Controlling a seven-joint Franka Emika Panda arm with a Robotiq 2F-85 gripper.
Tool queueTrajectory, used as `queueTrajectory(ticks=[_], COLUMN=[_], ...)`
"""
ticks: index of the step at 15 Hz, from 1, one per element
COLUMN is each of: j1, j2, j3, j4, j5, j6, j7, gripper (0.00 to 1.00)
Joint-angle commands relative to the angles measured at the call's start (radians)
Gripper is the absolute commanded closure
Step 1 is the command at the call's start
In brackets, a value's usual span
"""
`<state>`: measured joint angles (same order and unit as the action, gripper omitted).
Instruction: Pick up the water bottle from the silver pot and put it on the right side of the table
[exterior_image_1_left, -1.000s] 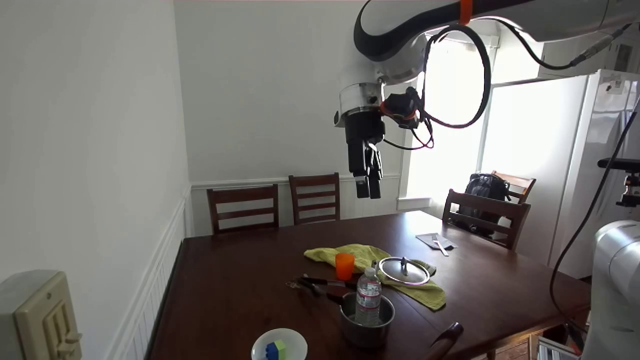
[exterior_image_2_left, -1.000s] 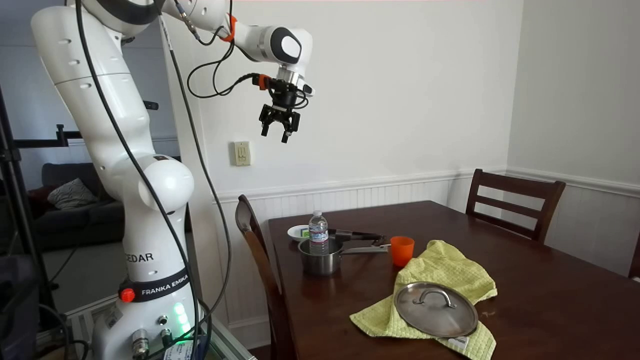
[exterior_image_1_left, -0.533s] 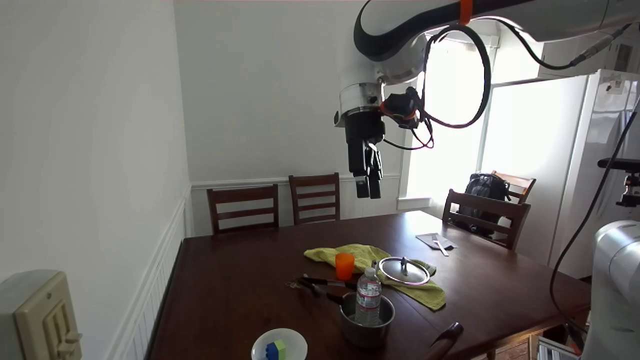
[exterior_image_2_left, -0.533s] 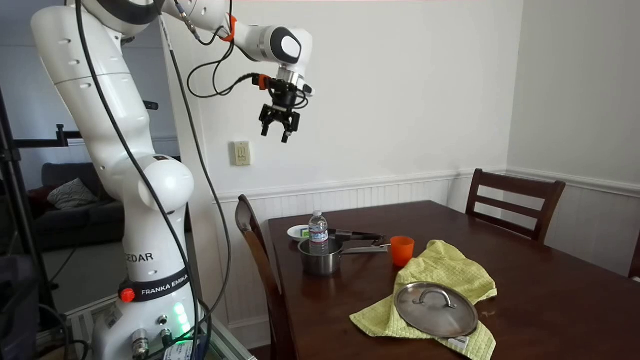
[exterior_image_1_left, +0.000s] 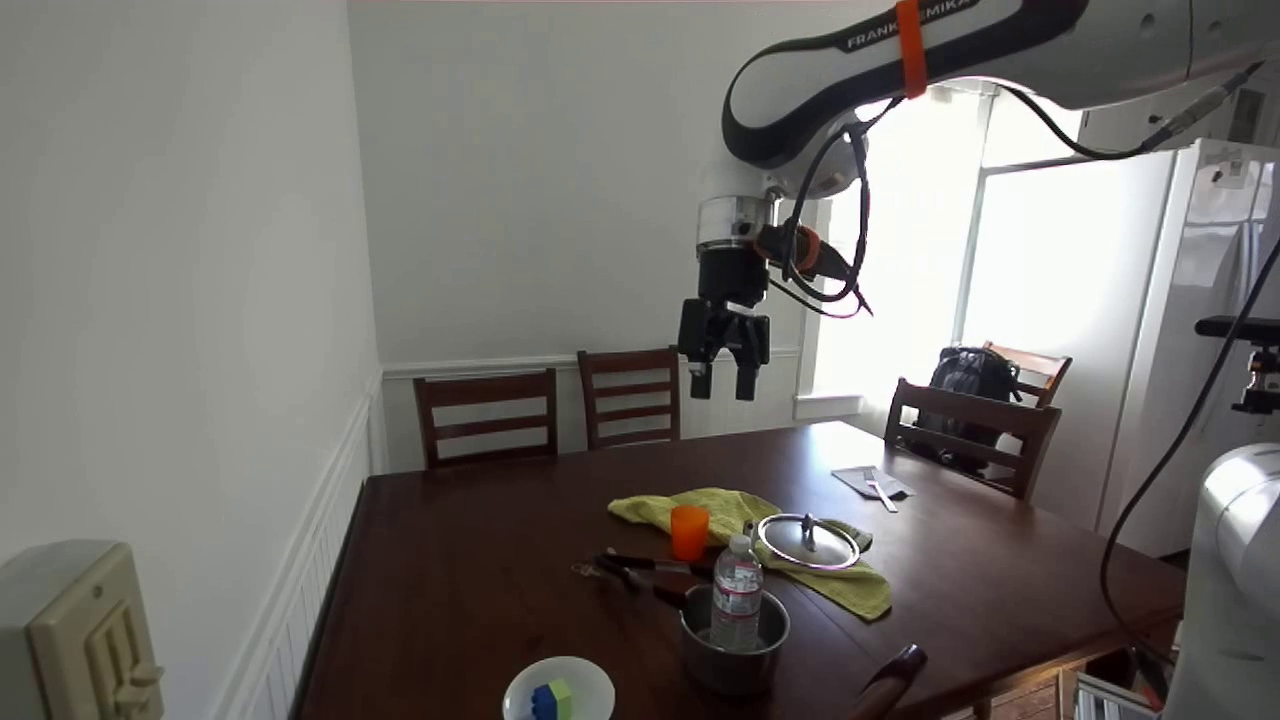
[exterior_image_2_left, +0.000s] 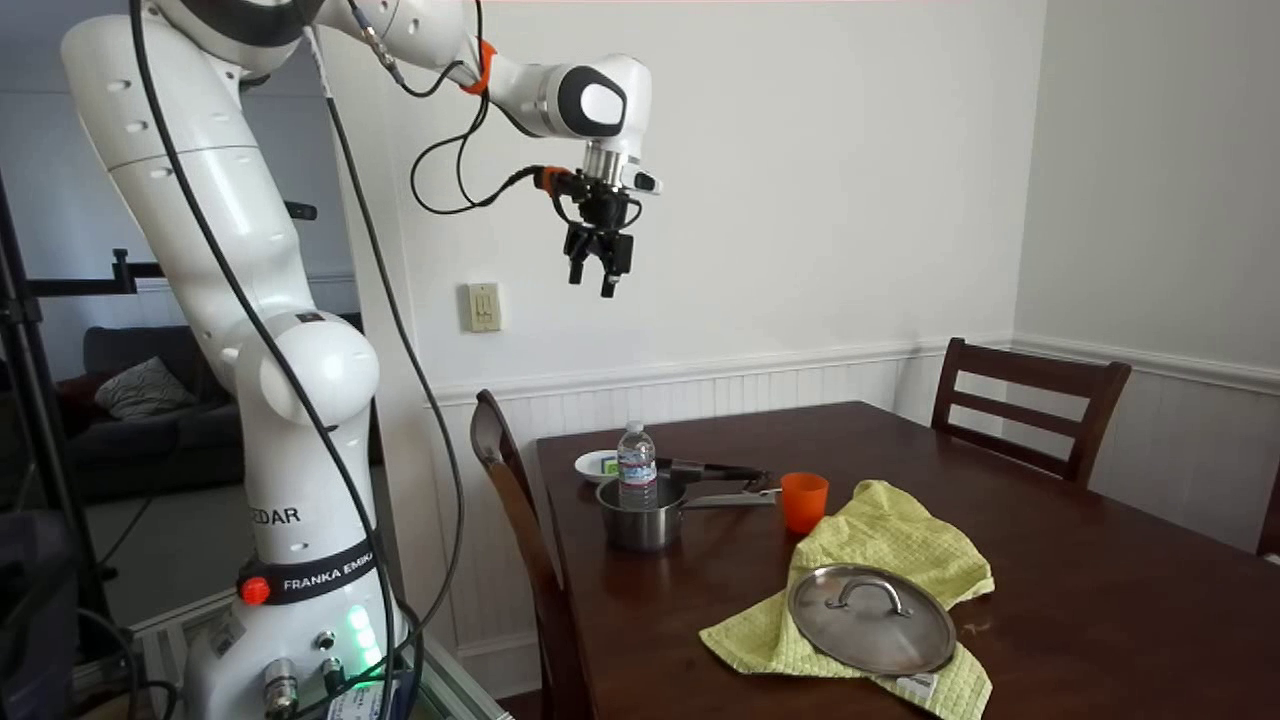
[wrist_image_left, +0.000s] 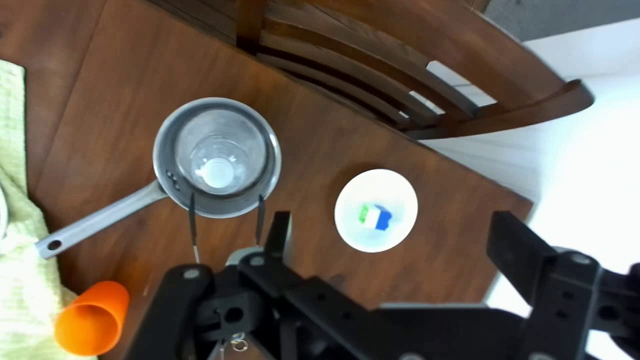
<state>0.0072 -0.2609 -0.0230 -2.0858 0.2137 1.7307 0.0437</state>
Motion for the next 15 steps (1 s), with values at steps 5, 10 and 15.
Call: queueTrajectory(ticks=[5, 10, 15], j1=[-0.128, -0.148, -0.144], j2=[-0.007, 0.037, 0.079], j3=[-0.033, -0.061, -0.070], j4=[-0.251, -0.298, -0.294], j5=[-0.086, -0.057, -0.034], j6=[0.260, 0.379, 0.383], j7=[0.218, 0.229, 0.220], gripper=[0.00, 0.00, 0.00])
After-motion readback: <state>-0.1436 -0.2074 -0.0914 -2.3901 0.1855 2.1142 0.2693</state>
